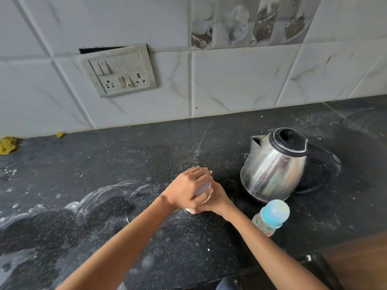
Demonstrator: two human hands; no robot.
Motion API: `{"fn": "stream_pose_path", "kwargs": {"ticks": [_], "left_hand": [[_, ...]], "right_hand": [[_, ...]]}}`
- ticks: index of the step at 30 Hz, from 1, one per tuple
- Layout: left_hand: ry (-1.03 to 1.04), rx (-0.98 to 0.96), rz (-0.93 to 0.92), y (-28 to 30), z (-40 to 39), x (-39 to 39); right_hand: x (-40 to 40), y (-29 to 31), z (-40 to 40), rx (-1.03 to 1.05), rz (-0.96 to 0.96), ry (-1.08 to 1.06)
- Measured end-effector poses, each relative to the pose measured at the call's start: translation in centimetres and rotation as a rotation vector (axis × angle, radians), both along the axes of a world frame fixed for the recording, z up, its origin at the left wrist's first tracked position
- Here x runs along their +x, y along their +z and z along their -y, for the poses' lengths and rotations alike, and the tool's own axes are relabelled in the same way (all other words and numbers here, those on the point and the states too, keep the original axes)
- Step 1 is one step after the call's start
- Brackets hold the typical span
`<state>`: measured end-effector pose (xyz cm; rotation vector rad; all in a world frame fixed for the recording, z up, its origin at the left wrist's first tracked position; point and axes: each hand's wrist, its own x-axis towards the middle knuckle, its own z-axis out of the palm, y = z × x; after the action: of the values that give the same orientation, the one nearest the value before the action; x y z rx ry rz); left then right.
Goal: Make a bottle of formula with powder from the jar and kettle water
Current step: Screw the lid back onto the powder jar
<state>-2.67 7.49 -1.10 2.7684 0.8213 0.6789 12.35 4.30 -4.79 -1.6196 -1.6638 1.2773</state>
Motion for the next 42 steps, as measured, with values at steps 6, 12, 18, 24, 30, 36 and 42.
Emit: {"fn": "stream_pose_path", "kwargs": {"ticks": [6, 12, 18, 24, 30, 36, 42], "left_hand": [[0.18, 0.043, 0.027, 0.2, 4.1, 0.6], [0.253, -0.076, 0.27, -0.4, 9.9, 3.5], [0.153, -0.168, 0.282, -1.3, 11.3, 6.7], [0.173, -0.05, 0.184, -0.9, 10.7, 8.7], [0.551, 0.056, 0.105, -0.3, 8.2, 5.8], [0.721, -0.033, 0.005, -0.9, 6.5, 2.8], [0.69, -0.097, 0.042, -1.0, 5.6, 2.4]], "right_hand": [[-0.6, -0.3, 1.6, 0.168, 0.111, -0.097], [1.0, 1.2, 6.9, 0.306, 0.166, -0.271], [6.1, -0.3, 14.1, 0.201, 0.181, -0.335], [10.5, -0.8, 16.3, 0.374, 0.364, -0.752], [9.0, -1.3, 12.5, 0.412, 0.2, -0.715], [6.1, -1.4, 6.8, 0.392, 0.104, -0.637], [5.0, -1.6, 3.4, 0.401, 0.089, -0.638]]}}
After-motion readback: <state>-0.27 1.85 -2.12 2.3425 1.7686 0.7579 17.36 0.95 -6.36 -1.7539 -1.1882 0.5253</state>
